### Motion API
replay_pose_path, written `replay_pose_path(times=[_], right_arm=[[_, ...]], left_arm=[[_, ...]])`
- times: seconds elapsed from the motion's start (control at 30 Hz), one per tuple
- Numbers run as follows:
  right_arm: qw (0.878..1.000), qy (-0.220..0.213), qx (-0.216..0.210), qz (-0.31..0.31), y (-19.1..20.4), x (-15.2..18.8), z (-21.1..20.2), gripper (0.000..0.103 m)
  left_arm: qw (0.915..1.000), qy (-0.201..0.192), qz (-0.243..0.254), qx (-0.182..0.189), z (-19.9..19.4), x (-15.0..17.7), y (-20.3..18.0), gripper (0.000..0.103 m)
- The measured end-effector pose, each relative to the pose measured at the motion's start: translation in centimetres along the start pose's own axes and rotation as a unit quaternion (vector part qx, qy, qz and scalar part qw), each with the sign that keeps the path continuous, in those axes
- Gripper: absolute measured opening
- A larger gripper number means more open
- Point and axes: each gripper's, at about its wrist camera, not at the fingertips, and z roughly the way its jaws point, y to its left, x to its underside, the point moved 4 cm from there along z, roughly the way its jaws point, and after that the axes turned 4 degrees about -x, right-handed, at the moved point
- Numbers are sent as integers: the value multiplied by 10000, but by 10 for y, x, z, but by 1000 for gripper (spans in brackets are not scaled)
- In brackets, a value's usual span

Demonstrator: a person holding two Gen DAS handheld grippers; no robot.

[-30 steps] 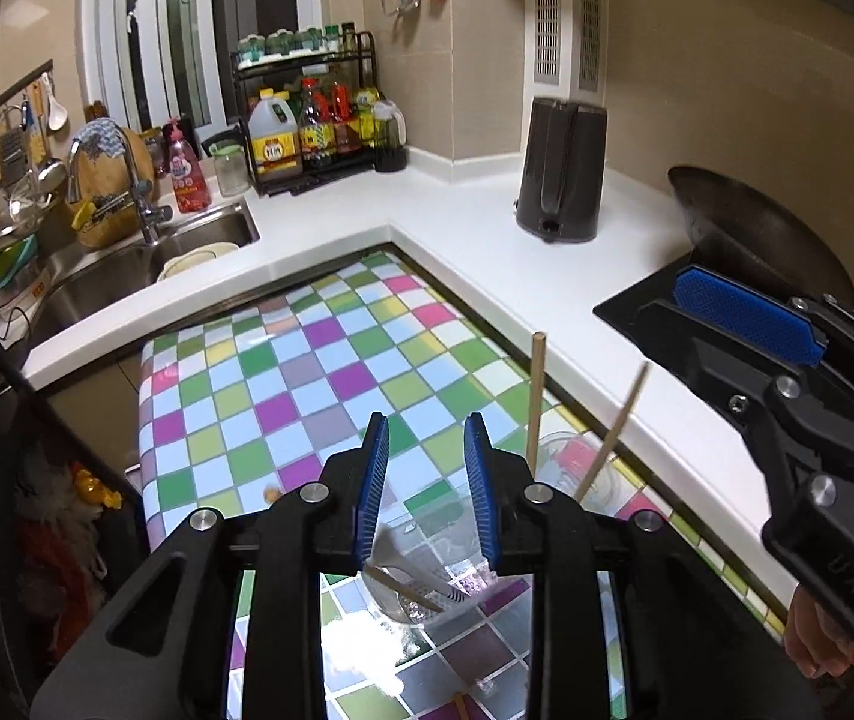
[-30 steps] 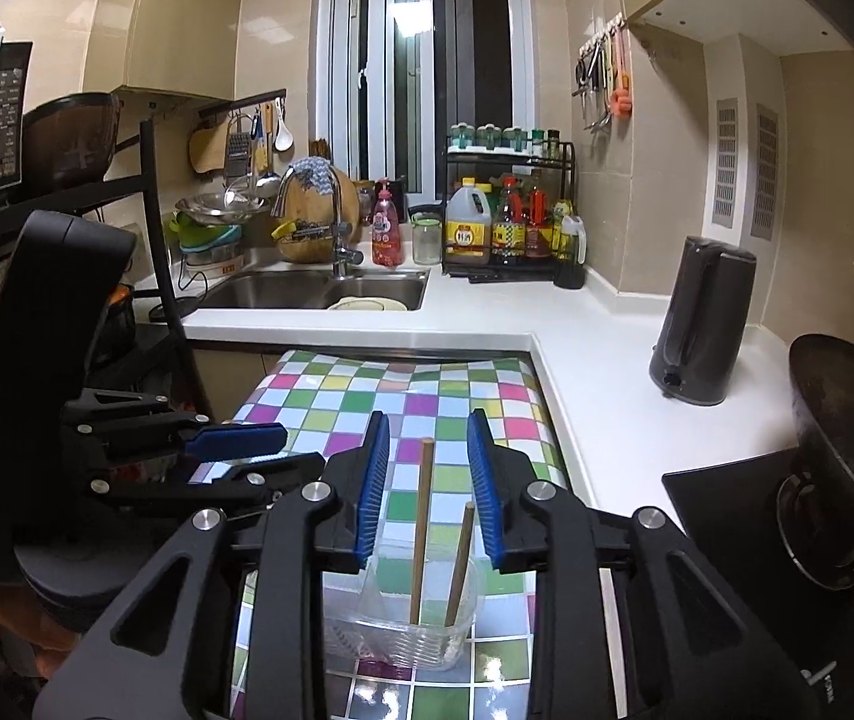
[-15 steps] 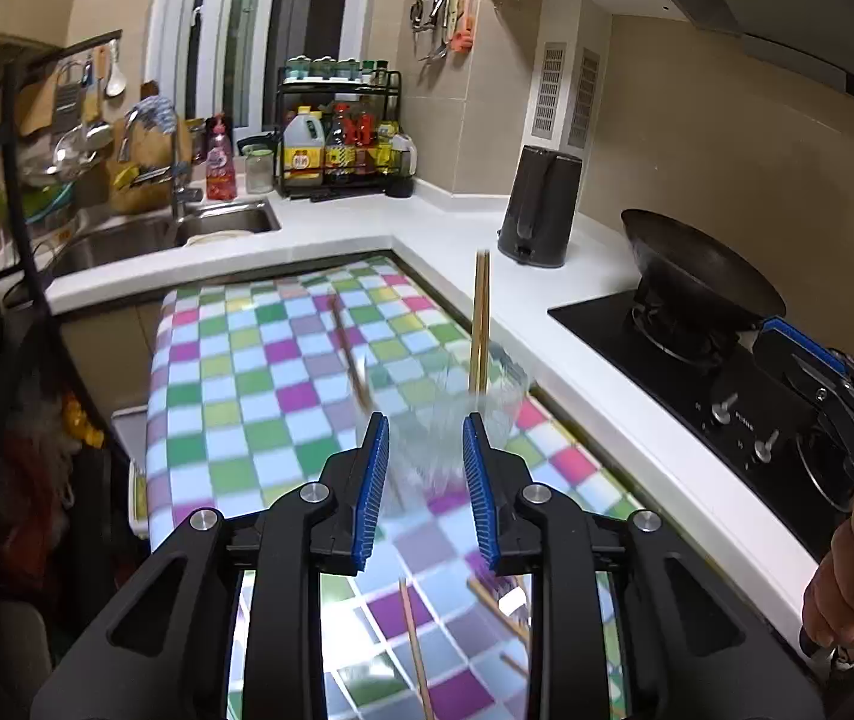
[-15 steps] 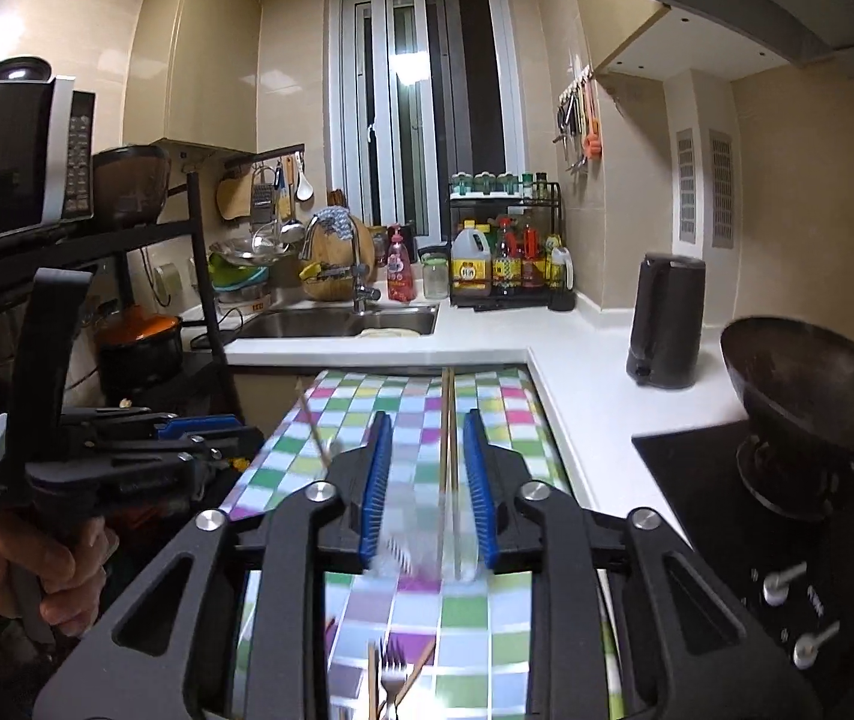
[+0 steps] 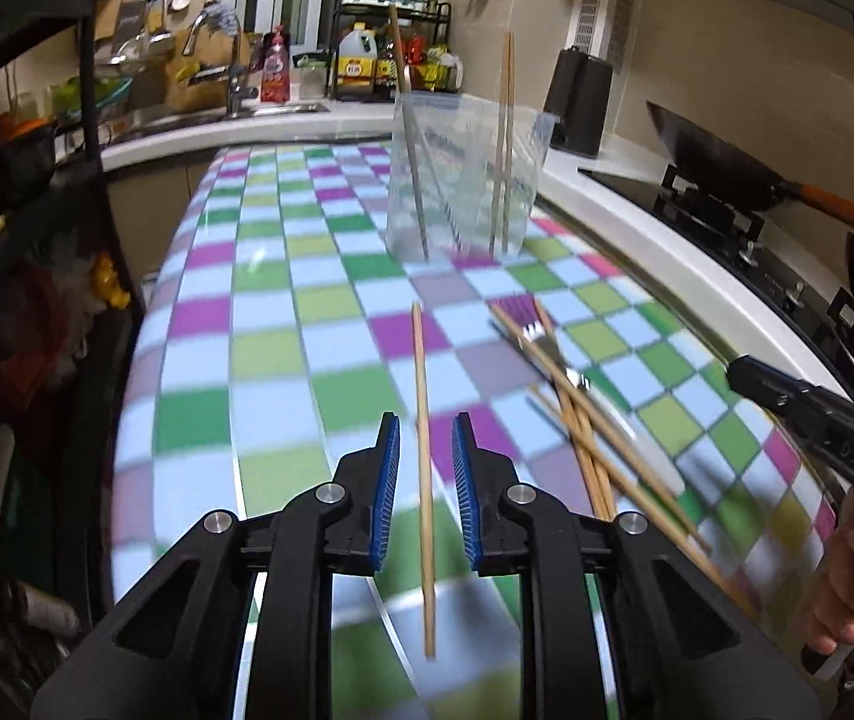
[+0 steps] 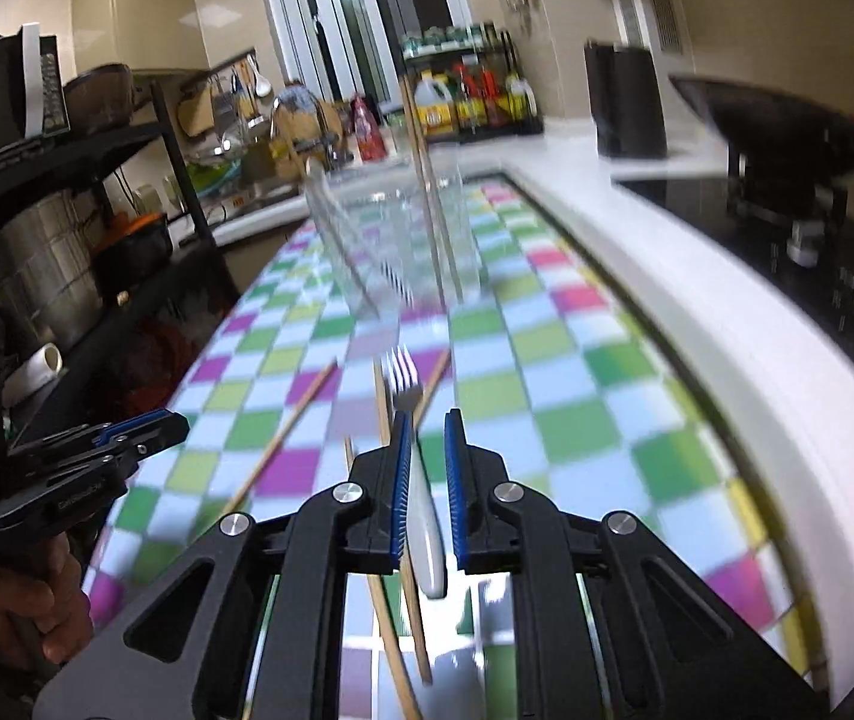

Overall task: Organize utensils
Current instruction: 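Open both tools and move them back toward the remaining chopsticks, then grasp a bamboo chopstick with the left tool while the right tool grasps another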

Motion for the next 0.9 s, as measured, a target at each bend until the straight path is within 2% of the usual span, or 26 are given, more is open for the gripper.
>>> replay_pose_path(times=[0.17,0.27,0.37,0.5,0.9], right_arm=[[9994,334,-84,-27,-2,34,7,14],[9986,518,-101,-82,-5,51,5,15],[9979,616,-211,30,-7,64,1,15],[9969,733,-182,-204,0,78,1,15],[9961,667,25,-572,7,82,3,12]], left_arm=[[9992,188,-311,-173,-4,41,3,18],[9990,157,-298,-287,-9,53,4,19],[9992,158,-222,-279,-10,58,3,20],[9985,185,-374,-350,-8,62,6,20],[9983,148,-279,-499,-4,66,-3,20]])
